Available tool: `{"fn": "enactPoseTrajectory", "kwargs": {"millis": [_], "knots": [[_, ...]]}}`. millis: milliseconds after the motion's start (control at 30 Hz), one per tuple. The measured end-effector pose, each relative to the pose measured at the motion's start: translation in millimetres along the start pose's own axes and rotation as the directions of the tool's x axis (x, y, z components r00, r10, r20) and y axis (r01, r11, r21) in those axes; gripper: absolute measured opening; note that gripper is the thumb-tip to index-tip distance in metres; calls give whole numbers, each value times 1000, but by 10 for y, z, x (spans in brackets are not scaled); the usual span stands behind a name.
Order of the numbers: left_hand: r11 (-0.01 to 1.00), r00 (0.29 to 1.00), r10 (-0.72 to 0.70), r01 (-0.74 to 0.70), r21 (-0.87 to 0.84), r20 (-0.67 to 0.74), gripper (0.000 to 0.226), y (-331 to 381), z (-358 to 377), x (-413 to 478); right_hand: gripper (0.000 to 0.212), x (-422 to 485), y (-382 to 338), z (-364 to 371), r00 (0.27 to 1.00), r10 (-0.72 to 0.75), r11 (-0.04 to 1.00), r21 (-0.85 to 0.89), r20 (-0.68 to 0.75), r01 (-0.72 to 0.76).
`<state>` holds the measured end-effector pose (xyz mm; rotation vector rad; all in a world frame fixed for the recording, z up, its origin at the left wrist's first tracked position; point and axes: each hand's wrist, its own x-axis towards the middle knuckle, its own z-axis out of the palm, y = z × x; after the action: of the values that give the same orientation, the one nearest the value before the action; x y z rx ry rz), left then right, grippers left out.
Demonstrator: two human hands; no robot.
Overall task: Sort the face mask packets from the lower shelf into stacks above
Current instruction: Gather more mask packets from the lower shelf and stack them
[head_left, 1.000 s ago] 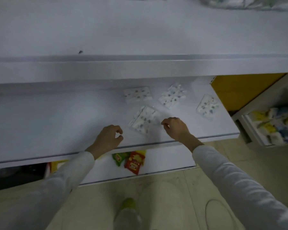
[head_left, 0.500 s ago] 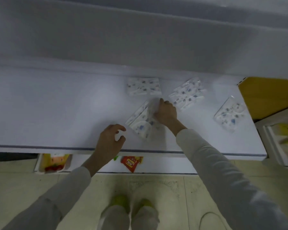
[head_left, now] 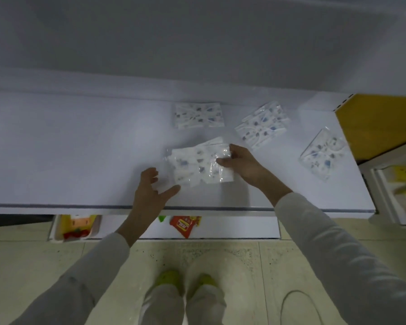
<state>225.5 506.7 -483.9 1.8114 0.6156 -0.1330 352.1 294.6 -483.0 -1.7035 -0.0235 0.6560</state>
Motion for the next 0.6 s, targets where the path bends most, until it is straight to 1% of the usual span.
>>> {"fn": "enactPoseTrajectory", "kwargs": {"millis": [33,100,167,233,300,333,400,433,467,533,567,600], "knots": [[996,999,-31,35,-88,41,71,34,22,16,19,-78,13,-16,1000,-6,992,129,29,2],[977,990,-33,61,-204,139,58,96,73,30,22,-213,9,-16,998,-11,954,300,70,-10],[919,968,-22,117,-375,249,48,148,156,-20,23,-328,4,7,998,0,888,458,65,-30],[817,936,8,197,-542,353,55,155,299,-70,24,-421,46,24,999,43,801,597,23,-48],[771,924,29,222,-597,381,65,226,482,-129,23,-520,106,50,994,101,747,662,-26,-59],[743,926,23,237,-626,377,60,284,589,-154,22,-582,131,66,989,137,756,651,-59,-66],[607,936,-33,297,-737,350,32,418,787,-183,21,-731,167,83,975,186,831,550,-125,-88],[551,943,-55,303,-778,329,26,489,864,-191,22,-796,184,60,971,196,865,490,-138,-105],[529,951,-67,291,-797,302,26,544,928,-193,22,-861,190,11,973,196,891,437,-122,-125],[562,962,-60,253,-787,267,30,604,1025,-195,16,-950,189,-200,980,172,948,288,-102,-136],[594,961,-71,256,-763,268,28,617,1060,-201,14,-960,187,-361,970,156,976,180,-185,-123],[630,958,-98,270,-729,271,25,622,1087,-209,19,-951,188,-549,927,135,991,61,-350,-121]]}}
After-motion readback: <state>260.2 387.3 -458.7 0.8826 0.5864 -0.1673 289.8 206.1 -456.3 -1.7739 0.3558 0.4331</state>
